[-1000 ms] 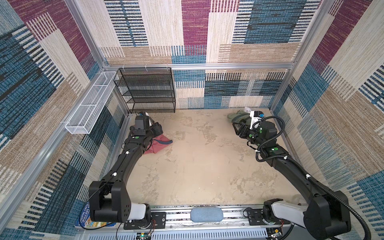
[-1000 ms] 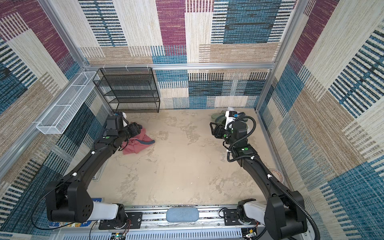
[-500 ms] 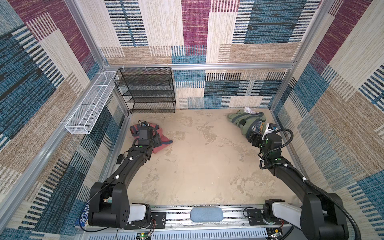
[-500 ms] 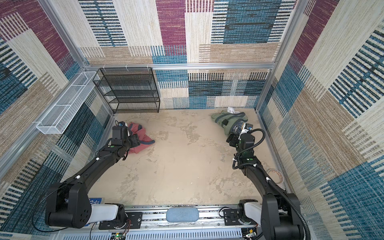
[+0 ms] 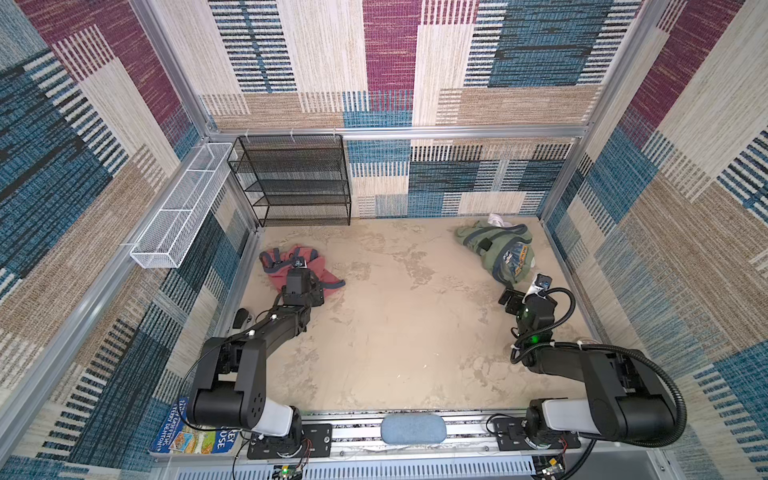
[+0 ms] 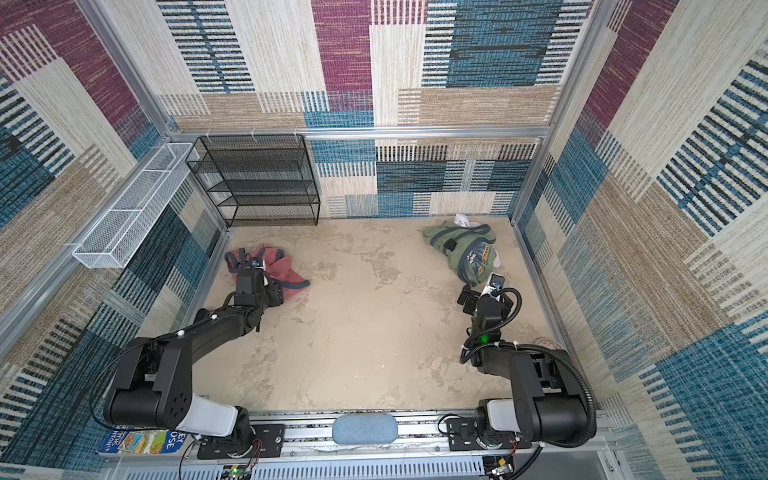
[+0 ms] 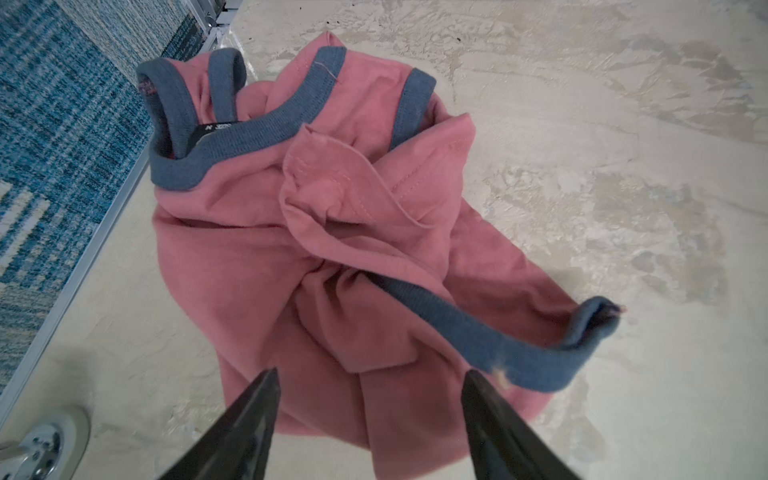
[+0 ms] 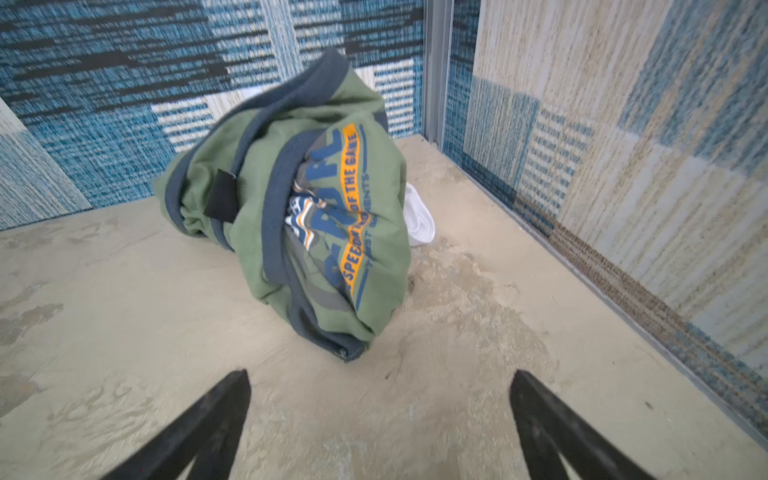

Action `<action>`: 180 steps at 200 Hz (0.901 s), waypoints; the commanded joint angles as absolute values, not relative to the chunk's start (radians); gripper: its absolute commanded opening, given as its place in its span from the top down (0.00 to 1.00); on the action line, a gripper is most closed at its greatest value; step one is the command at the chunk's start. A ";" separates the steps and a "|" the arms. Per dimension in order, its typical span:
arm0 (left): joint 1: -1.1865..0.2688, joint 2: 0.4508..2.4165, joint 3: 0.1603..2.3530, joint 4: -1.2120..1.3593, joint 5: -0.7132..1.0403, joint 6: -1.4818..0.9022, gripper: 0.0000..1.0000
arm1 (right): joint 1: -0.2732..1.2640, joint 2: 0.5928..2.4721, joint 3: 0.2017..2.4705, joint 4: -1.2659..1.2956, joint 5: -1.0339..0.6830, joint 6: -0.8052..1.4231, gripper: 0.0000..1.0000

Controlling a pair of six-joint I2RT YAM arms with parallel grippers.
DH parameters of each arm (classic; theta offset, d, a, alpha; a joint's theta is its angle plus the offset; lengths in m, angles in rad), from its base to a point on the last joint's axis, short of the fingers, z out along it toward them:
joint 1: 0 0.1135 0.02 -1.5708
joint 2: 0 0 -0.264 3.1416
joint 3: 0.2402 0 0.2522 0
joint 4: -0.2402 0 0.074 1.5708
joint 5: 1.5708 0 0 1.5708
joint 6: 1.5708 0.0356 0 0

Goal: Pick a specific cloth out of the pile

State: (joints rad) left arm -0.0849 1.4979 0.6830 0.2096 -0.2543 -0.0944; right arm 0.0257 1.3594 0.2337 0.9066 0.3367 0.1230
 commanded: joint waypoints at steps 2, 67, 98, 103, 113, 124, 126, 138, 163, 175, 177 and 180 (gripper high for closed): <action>-0.081 1.520 0.662 0.327 -0.259 -0.020 0.28 | 0.026 1.378 0.222 1.115 0.321 0.077 0.00; -0.010 1.526 0.571 0.531 -0.131 0.005 0.30 | 0.027 1.476 0.219 1.225 0.192 0.015 0.00; 0.011 1.531 0.436 0.792 -0.072 0.000 0.29 | 0.025 1.473 0.183 1.284 0.160 0.006 0.00; 0.012 1.547 0.415 0.855 -0.078 0.000 0.29 | 0.025 1.482 0.182 1.289 0.150 0.003 0.00; 0.013 1.527 0.421 0.803 -0.071 -0.007 0.29 | 0.025 1.551 0.174 1.404 0.149 -0.004 0.00; 0.014 1.536 0.438 0.788 -0.068 0.000 0.29 | 0.020 1.525 0.205 1.267 0.135 0.006 0.00; 0.014 1.539 0.438 0.796 -0.068 0.001 0.29 | 0.016 1.520 0.207 1.263 0.128 0.008 0.00; 0.015 1.539 0.433 0.795 -0.063 0.000 0.28 | 0.011 1.551 0.189 1.346 0.127 0.004 0.00; 0.015 1.540 0.434 0.798 -0.062 0.000 0.28 | 0.012 1.528 0.195 1.300 0.128 0.006 0.00; 0.015 1.540 0.436 0.801 -0.062 0.000 0.28 | 0.012 1.535 0.198 1.310 0.129 0.005 0.00; 0.015 1.540 0.436 0.801 -0.063 0.000 0.28 | 0.012 1.533 0.197 1.306 0.128 0.005 0.00; 0.014 1.541 0.435 0.801 -0.062 0.000 0.28 | 0.012 1.528 0.199 1.299 0.128 0.005 0.00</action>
